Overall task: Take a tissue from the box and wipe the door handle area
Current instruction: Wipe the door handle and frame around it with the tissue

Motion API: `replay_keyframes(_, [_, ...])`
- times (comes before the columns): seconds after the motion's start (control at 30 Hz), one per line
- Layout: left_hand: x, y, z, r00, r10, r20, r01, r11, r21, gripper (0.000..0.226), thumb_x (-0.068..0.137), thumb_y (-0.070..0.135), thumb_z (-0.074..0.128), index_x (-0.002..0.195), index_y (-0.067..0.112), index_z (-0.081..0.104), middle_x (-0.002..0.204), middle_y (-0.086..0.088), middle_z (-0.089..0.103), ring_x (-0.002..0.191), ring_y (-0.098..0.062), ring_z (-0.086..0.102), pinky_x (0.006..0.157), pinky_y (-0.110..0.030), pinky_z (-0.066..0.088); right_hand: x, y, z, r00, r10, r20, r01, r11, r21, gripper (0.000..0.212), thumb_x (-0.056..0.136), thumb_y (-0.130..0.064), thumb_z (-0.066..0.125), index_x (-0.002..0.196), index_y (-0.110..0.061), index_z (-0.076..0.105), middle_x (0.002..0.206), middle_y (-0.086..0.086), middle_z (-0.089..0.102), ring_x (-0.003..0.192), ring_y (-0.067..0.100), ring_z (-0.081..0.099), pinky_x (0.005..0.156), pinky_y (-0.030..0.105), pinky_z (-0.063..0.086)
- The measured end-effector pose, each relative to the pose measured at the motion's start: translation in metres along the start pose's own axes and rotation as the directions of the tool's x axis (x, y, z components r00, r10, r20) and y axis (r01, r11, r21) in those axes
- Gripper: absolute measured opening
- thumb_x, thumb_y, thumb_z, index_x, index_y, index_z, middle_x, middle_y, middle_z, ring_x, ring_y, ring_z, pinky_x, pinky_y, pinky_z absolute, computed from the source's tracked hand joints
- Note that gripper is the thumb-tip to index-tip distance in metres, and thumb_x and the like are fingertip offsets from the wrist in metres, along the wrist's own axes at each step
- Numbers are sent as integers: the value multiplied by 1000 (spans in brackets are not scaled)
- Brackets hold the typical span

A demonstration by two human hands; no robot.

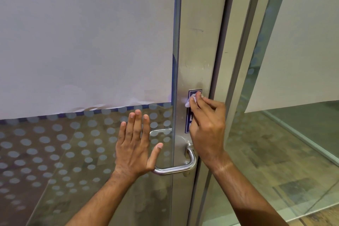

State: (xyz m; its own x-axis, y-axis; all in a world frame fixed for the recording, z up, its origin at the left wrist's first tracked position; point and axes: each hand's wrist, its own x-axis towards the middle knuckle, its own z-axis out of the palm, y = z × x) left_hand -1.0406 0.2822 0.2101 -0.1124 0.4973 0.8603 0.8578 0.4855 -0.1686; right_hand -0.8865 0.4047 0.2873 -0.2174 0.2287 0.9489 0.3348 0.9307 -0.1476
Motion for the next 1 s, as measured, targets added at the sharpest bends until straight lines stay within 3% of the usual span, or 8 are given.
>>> replay_keyframes(0.23, [0, 0, 1, 1000, -1, 10, 1, 1000, 8, 93, 90, 57, 41, 156, 4, 1, 165, -15, -13, 154, -29, -8, 125, -45, -5, -20, -3, 0, 970, -221, 99, 224, 974, -15, 31, 81, 15, 59, 108, 6, 70, 118, 20, 67, 70, 31, 64, 68, 33, 55])
replay_keyframes(0.33, [-1, -1, 1, 1000, 0, 17, 0, 1000, 12, 94, 90, 58, 41, 156, 4, 1, 165, -15, -14, 154, -29, -9, 125, -44, -5, -41, 0, 0, 949, -218, 227, 214, 976, 39, 19, 90, -2, 60, 104, 1, 73, 97, 15, 73, 67, 26, 63, 59, 37, 57])
replay_keyframes(0.4, [-1, -1, 0, 1000, -1, 16, 1, 1000, 15, 94, 90, 58, 41, 156, 3, 1, 165, -14, -14, 153, -29, -10, 125, -44, -6, -49, 2, -2, 926, -150, 346, 134, 988, 70, 26, 95, -16, 52, 101, -3, 73, 80, 7, 64, 68, 20, 60, 53, 39, 55])
replay_keyframes(0.53, [0, 0, -1, 1000, -9, 27, 8, 1000, 19, 93, 90, 58, 41, 155, 2, 5, 165, -13, -16, 153, -28, -11, 125, -44, -5, -54, 8, -1, 784, -138, 605, 145, 989, 38, 23, 81, -8, 74, 103, -13, 72, 86, 3, 62, 74, 24, 63, 58, 39, 56])
replay_keyframes(0.63, [0, 1, -2, 999, -20, 34, 19, 1000, 20, 92, 90, 58, 41, 153, -1, 9, 164, -12, -17, 153, -27, -11, 125, -44, -5, -55, 5, 3, 644, -79, 761, 154, 988, -28, 20, 87, -14, 66, 106, -20, 71, 92, 1, 62, 86, 25, 64, 70, 38, 56])
replay_keyframes(0.7, [0, 1, -2, 999, -22, 31, 21, 1000, 21, 92, 90, 58, 41, 153, -2, 10, 164, -12, -17, 153, -27, -11, 125, -44, -5, -56, 2, 5, 600, -64, 798, 146, 989, -30, 20, 90, -16, 62, 106, -22, 72, 95, 0, 62, 93, 24, 62, 76, 36, 54])
replay_keyframes(0.9, [0, 0, -1, 999, -13, 30, 13, 1000, 8, 95, 90, 57, 41, 156, 3, 1, 165, -13, -16, 153, -28, -10, 125, -44, -5, -54, 1, 2, 655, -39, 755, 78, 997, -16, 18, 87, -15, 67, 101, -24, 75, 90, -1, 66, 91, 20, 59, 72, 33, 52])
replay_keyframes(1.0, [0, 0, 0, 1000, -11, 21, 10, 1000, 5, 95, 90, 58, 40, 156, 4, -1, 165, -13, -16, 153, -28, -11, 124, -44, -6, -59, 5, -5, 819, 28, 574, -52, 998, 26, 17, 77, -8, 78, 92, -15, 76, 83, 2, 67, 78, 21, 64, 67, 30, 55])
